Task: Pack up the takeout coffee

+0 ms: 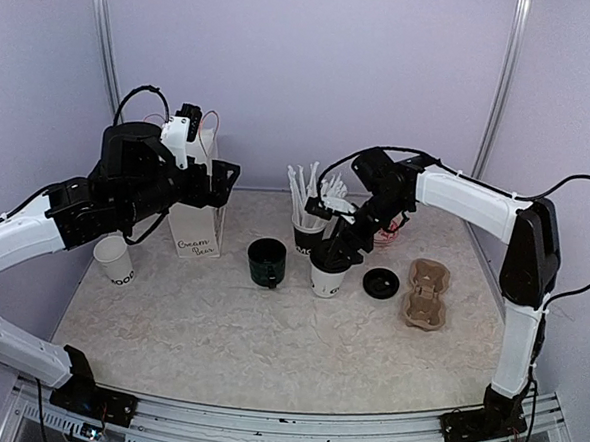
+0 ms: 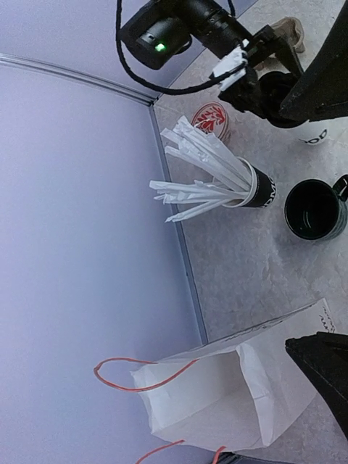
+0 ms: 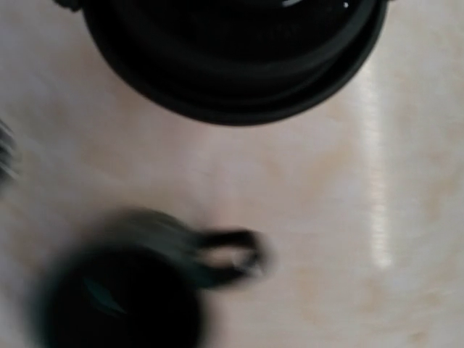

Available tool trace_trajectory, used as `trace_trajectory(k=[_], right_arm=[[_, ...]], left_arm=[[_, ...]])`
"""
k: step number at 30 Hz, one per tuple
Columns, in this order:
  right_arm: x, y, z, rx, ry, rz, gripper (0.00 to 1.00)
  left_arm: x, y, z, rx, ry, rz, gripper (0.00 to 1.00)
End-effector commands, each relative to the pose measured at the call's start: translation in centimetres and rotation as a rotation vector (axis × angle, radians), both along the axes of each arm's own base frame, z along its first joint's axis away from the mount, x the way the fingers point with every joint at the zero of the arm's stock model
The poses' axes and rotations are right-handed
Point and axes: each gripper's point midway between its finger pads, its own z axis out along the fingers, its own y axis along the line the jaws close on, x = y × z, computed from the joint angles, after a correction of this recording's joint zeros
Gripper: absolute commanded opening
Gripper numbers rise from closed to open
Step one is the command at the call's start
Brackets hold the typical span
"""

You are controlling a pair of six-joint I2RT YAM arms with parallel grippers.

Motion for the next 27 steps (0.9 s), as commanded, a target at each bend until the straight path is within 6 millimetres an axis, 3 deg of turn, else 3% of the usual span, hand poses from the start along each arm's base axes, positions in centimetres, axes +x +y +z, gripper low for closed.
trace_trajectory(k=[1, 5, 10, 21, 27], right_arm=[[4.6, -3.7, 2.5, 0.068, -0.008, -0.190, 0.80], [8.0, -6.3, 2.2, 0.056, -0.014, -0.308, 0.80], [10.5, -8.1, 1.7, 0.061, -0.004, -0.402, 0.81], [12.5, -8.8, -0.9, 0.059, 0.058, -0.472, 0.83], [12.8, -9.2, -1.6, 0.047, 0.063, -0.492, 0.89]], left_arm=[[0.3, -0.5, 1.1, -0.021, -0.012, -0.013, 0.99], [0.6, -0.8, 0.4, 0.005, 0.018, -0.007, 0.99], [1.2, -1.3, -1.6, 0.085, 0.091, -0.008, 0.99], [1.3, -3.0, -5.5, 0.167, 0.198, -0.070, 0.98], [0.7, -4.6, -8.7, 0.238, 0.296, -0.179, 0.87]])
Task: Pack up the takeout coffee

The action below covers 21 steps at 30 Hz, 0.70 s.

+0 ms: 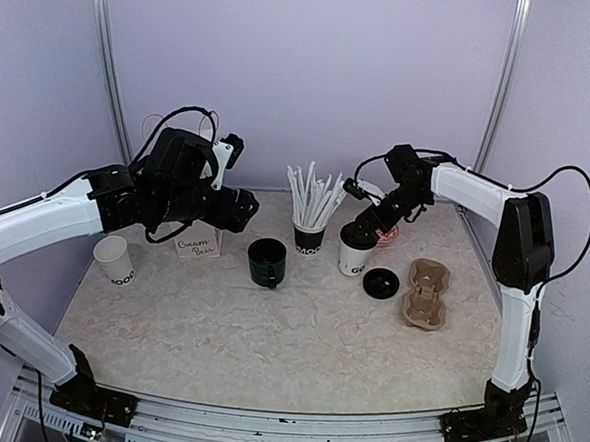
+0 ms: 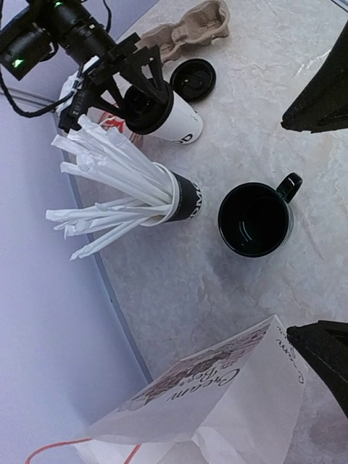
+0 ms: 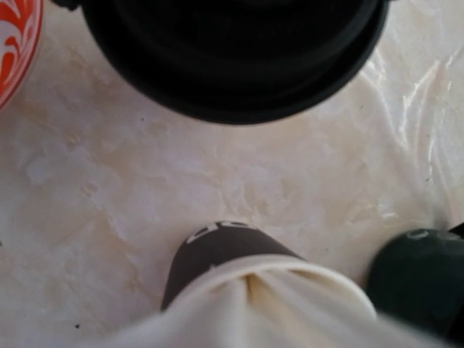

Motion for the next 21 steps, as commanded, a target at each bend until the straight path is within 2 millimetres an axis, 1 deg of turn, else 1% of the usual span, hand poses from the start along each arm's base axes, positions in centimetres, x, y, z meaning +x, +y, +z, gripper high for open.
trace_trajectory(k=[1, 3, 4, 5, 9, 10, 15, 17, 19, 20, 21], right_arm=[[1.2, -0.2, 0.7, 0.019, -0.024, -0.028, 0.90], [1.1, -0.3, 1.4, 0.025, -0.033, -0.026, 0.96], [1.1, -0.3, 1.8, 0.027, -0.041, -0.028, 0.99], [1.0, -0.4, 2.2, 0.030, -0.047, -0.029, 0.99], [0.7, -0.7, 3.6, 0.053, -0.061, -0.032, 0.99], [0.6, -0.8, 4.0, 0.059, -0.062, -0.032, 0.99], [-0.6, -1.3, 6.1, 0.079, -0.095, -0.020, 0.99], [-1.2, -1.4, 6.8, 0.089, -0.109, -0.011, 0.99], [-2.0, -1.5, 7.6, 0.098, -0.120, 0.002, 0.99], [-2.3, -1.6, 7.7, 0.097, -0.121, 0.005, 0.99], [-2.6, -1.7, 7.7, 0.096, -0.120, 0.009, 0.99]], left_arm=[[-0.5, -1.6, -2.3, 0.039, 0.098, -0.102, 0.85], [-0.3, -2.2, -3.8, 0.062, 0.140, -0.121, 0.81], [-0.3, -2.5, -4.2, 0.065, 0.152, -0.129, 0.81], [-0.2, -2.8, -4.8, 0.071, 0.167, -0.138, 0.80], [0.0, -4.2, -6.3, 0.080, 0.207, -0.178, 0.77], [0.1, -4.5, -6.9, 0.085, 0.220, -0.185, 0.77], [0.7, -6.0, -8.5, 0.083, 0.258, -0.208, 0.74], [1.3, -6.4, -9.4, 0.086, 0.278, -0.201, 0.73], [1.9, -6.9, -9.9, 0.085, 0.289, -0.194, 0.71], [2.2, -7.1, -10.0, 0.084, 0.292, -0.189, 0.70], [2.6, -7.4, -10.6, 0.090, 0.301, -0.182, 0.69]])
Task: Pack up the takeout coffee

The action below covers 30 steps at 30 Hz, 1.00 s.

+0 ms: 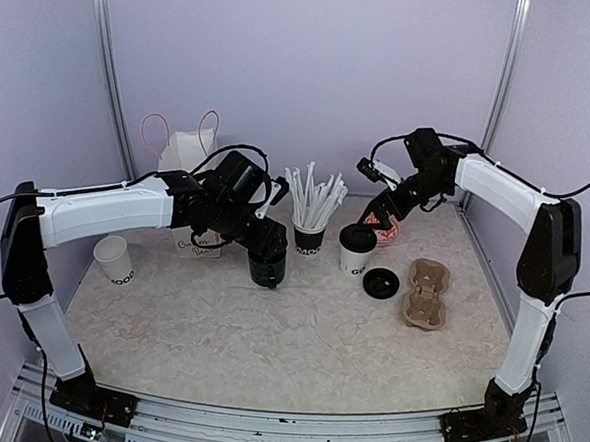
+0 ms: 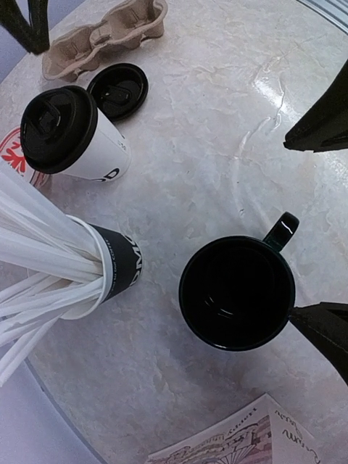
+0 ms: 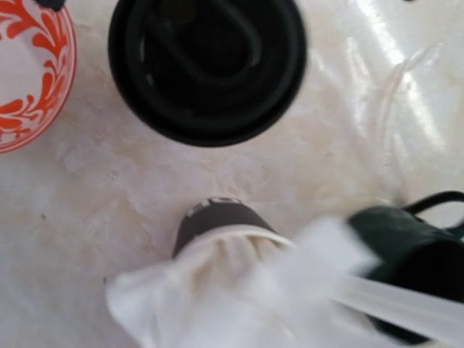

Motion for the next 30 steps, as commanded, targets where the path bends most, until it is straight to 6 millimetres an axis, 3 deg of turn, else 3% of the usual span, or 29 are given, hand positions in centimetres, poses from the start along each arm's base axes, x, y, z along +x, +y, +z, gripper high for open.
trace_trajectory(k=[1, 3, 8, 12, 15, 17, 22, 27, 30], right_arm=[[-1.6, -0.5, 2.3, 0.030, -0.038, 0.024, 0.99], [-2.3, -0.8, 1.9, 0.020, -0.035, 0.034, 0.97], [-4.2, -1.6, 1.3, -0.001, -0.060, 0.069, 0.91], [-5.8, -2.2, 1.0, -0.009, -0.094, 0.104, 0.88], [-7.1, -2.4, 0.6, 0.000, -0.109, 0.136, 0.87], [-7.6, -2.3, 0.6, 0.009, -0.118, 0.149, 0.88], [-8.5, -2.1, 0.2, 0.030, -0.128, 0.190, 0.86], [-8.4, -2.4, -1.6, -0.004, -0.118, 0.195, 0.85], [-8.5, -2.2, -1.8, -0.003, -0.108, 0.205, 0.84]], left_arm=[[1.8, -1.3, -0.5, -0.019, 0.016, 0.023, 0.69], [2.5, -1.6, -1.6, -0.003, 0.028, 0.034, 0.67], [2.9, -2.8, -1.3, 0.005, 0.028, 0.014, 0.59], [1.4, -2.4, 0.4, 0.021, 0.026, 0.006, 0.56], [-0.8, -0.2, 1.1, 0.035, 0.056, 0.052, 0.56], [-2.4, 2.3, 2.2, 0.022, 0.076, 0.115, 0.56], [-4.6, 10.6, 1.4, 0.105, 0.141, 0.349, 0.57], [-4.5, 20.1, 0.0, 0.099, 0.216, 0.619, 0.58], [-3.8, 25.4, 0.3, 0.106, 0.193, 0.745, 0.58]])
